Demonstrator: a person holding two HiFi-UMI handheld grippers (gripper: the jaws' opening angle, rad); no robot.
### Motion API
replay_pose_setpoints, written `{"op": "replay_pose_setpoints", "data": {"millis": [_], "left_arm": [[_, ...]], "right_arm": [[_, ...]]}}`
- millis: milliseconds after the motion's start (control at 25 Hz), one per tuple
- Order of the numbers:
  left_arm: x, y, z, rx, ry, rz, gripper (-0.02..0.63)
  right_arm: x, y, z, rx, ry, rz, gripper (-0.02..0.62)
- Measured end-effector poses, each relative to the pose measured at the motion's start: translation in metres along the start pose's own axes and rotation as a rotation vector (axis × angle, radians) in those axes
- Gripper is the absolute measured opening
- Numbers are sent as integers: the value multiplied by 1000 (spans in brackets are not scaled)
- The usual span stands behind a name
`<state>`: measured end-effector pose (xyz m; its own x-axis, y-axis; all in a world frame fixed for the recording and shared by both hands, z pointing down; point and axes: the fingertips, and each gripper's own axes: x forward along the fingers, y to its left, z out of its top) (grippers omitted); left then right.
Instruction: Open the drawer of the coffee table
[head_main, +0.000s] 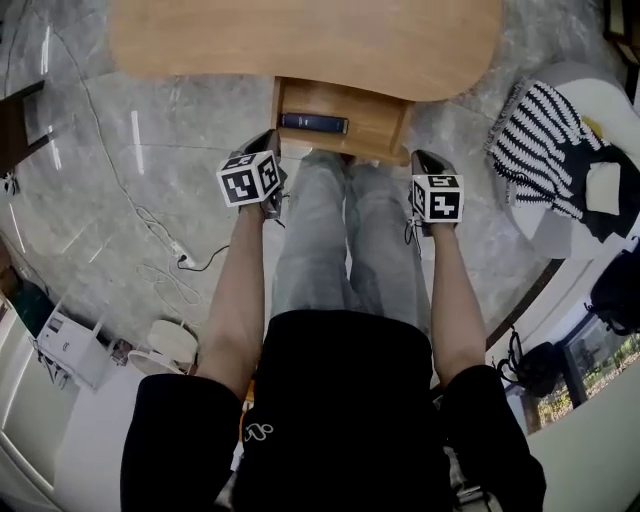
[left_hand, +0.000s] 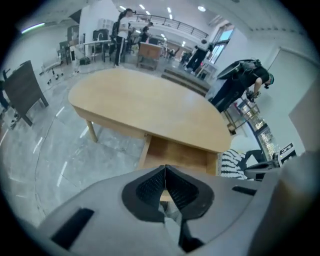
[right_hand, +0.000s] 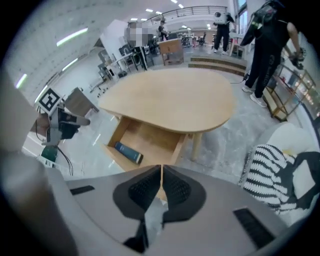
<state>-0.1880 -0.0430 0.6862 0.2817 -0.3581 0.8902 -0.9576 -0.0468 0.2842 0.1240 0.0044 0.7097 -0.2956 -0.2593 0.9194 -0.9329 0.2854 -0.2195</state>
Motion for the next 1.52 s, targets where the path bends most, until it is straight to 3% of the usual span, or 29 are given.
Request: {"op": "replay_pose_setpoints", "data": {"millis": [240,400,640,840,1200,1520], "left_arm": [[-60,-58,69,-26,-203,-81,11],[-109,-97,127,-51,-359,-124,10],[-188,-159,204,8,-572,-194,10],[-251,-202,248,66,-711,-219,9],[-361,-267,316,210,-927,-241,9],[-434,-303,347,294,-1047,-171,9]], "right_arm": [[-71,11,78,126,-258,74,12],[-124,16,136,146,-418,88,12],[-213,18,214,157,-648,84,11],[-292,23,263,127,-835,88,11],[-434,50,344,-25,-1112,94,11],[-526,60,370,-111,-1258,46,11]]}}
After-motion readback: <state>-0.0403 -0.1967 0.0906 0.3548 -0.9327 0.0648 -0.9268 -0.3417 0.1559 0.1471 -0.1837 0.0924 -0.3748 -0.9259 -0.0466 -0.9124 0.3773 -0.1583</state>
